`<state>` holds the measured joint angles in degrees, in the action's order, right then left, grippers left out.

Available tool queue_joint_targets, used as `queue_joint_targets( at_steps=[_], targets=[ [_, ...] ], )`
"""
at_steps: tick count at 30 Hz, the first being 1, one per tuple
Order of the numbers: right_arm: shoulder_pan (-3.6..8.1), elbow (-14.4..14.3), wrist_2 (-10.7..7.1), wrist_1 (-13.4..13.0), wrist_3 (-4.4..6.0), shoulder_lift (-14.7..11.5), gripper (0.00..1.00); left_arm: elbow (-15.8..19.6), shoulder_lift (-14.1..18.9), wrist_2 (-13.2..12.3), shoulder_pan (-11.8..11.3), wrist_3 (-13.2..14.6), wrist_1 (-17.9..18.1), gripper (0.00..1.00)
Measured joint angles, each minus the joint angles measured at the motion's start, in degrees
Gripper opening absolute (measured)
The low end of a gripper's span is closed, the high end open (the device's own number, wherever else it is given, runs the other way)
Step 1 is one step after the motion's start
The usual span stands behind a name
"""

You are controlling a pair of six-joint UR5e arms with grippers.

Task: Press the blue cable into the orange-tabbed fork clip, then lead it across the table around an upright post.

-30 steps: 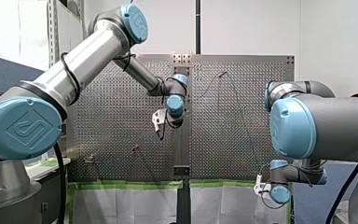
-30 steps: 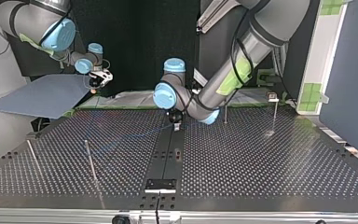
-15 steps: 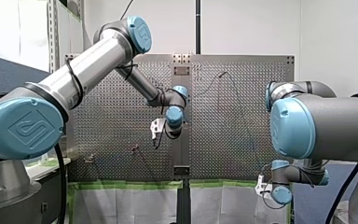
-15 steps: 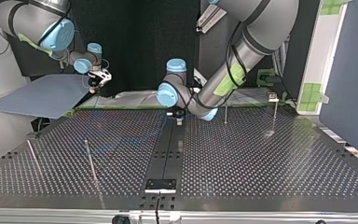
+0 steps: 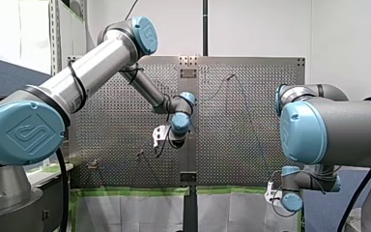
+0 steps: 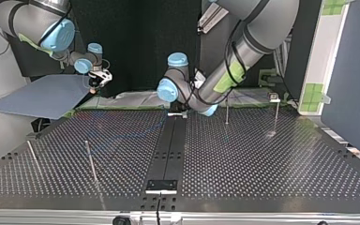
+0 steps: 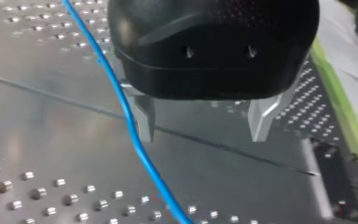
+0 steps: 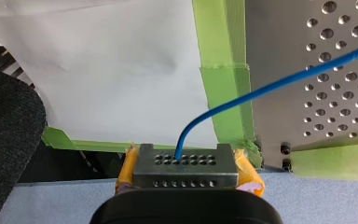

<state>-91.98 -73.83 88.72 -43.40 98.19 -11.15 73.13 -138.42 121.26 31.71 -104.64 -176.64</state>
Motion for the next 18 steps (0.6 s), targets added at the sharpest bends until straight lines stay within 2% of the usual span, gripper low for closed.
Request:
queue_joint_targets(
  at_steps=[7, 14, 18],
  targets=[
    [0.00, 0.00, -0.01, -0.03, -0.08, 0.05, 0.00, 3.44, 0.02, 1.24, 2.75, -0.21, 2.20, 1.00],
    [0.00, 0.01, 0.02, -0.04, -0.09, 0.09, 0.00, 5.07, 0.12, 4.61, 6.16, -2.06, 0.72, 1.00],
    [0.00, 0.00, 0.02, -0.13, -0.06, 0.16, 0.00, 5.22, 0.18, 6.51, 6.95, -2.81, 0.19, 1.00]
  ],
)
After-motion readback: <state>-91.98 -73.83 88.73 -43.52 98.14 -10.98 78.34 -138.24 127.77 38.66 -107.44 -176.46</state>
